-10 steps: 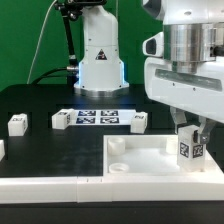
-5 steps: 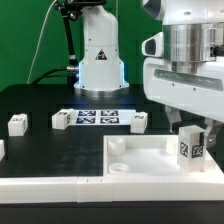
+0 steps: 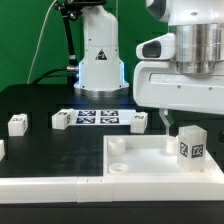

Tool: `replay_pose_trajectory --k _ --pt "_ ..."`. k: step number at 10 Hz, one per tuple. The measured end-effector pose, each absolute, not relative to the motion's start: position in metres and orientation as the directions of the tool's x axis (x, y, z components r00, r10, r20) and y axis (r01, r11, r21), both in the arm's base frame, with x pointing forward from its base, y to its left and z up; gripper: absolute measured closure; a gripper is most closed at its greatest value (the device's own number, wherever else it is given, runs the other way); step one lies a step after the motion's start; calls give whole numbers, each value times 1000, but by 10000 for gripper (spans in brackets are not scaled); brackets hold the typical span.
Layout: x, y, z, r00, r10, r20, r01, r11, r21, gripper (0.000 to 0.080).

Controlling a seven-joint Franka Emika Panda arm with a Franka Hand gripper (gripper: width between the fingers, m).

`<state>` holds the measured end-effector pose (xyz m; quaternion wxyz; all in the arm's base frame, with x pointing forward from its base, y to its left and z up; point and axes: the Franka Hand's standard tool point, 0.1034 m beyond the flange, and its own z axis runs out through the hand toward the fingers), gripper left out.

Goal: Assemble one leg

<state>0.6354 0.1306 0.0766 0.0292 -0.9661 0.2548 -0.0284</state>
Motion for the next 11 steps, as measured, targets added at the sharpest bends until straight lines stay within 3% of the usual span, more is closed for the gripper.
replay_pose_trajectory --k 3,6,9,11 --pt "636 129 77 985 -161 62 -157 -986 -55 150" --pt "637 124 77 991 112 75 114 -993 -25 150" --pt "638 121 77 957 279 76 280 -960 -1 150" --pt "638 120 77 957 278 76 279 -960 -1 183"
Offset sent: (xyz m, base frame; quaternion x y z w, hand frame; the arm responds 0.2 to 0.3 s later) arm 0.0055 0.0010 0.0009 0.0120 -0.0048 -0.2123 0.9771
